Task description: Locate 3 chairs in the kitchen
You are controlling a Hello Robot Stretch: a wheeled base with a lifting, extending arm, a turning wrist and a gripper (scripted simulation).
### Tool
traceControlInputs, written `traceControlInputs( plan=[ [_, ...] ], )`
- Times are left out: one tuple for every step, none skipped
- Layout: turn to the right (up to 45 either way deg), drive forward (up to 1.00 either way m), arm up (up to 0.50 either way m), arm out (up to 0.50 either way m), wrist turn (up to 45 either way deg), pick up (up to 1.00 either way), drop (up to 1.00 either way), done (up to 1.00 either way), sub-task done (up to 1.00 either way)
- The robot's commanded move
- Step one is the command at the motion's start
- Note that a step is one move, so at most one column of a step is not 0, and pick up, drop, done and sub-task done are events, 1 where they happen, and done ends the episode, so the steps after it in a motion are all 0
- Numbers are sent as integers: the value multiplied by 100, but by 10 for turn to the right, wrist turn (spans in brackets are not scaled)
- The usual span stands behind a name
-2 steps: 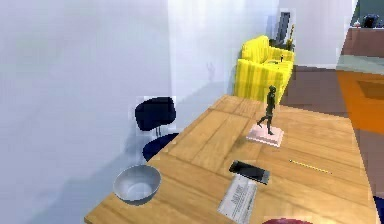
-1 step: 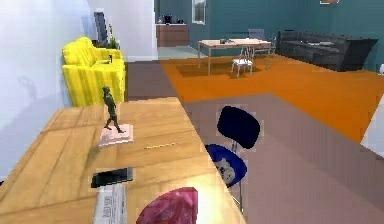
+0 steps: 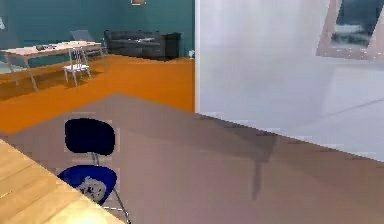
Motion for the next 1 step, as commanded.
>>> traceControlInputs(
  plan=[
    [90,0,0,0,0,0,0,0,0]
  ],
)
